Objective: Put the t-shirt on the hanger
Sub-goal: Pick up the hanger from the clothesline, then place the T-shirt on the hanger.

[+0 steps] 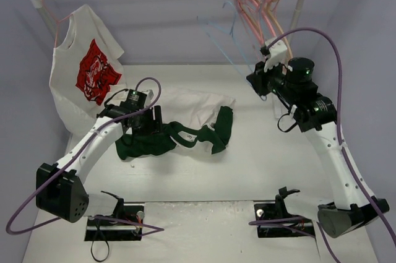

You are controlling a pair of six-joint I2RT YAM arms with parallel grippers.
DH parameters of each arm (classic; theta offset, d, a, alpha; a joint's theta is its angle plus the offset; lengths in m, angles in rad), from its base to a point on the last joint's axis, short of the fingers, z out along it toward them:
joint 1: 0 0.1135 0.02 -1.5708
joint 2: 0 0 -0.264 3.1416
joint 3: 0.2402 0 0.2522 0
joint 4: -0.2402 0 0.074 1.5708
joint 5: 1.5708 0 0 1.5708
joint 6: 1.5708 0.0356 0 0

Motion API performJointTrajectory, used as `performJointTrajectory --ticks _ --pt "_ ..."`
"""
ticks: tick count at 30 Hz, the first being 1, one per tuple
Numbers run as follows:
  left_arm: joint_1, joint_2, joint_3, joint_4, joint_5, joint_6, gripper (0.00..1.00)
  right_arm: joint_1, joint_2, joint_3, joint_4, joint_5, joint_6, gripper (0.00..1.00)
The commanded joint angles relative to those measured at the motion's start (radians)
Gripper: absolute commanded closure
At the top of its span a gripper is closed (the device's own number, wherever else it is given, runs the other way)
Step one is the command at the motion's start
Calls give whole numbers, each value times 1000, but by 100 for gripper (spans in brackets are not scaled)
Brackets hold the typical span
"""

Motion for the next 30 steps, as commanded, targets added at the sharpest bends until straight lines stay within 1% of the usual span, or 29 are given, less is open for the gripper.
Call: performJointTrajectory --ticks 1,5,7,11,16,17,23,27,28,30 --pt "-19 27 51 75 51 -28 40 8 -88 -92 -66 -100 -38 100" --pt "-31 94 52 126 83 -72 40 8 -174 -180 -110 -121 -35 100" --pt "-29 127 86 135 79 -91 40 8 -210 -213 -120 -123 -25 100" --pt "-32 167 132 151 27 -156 40 8 -245 -249 -127 -127 -3 100" --pt "-68 220 172 137 -76 -180 41 8 -279 -259 -149 -118 3 100" --pt "-68 226 174 137 -85 -189 44 8 -289 -262 -149 -115 5 100" --pt "-89 285 203 109 -139 -180 50 8 -311 -278 -150 -109 18 100" --pt "-104 318 204 118 -147 -180 55 8 -317 -286 -155 -113 15 100" --pt "-104 322 201 121 -144 -181 59 8 -316 -286 -160 -113 14 100" --pt "-104 322 200 125 -141 -184 65 6 -314 -282 -176 -123 -2 100"
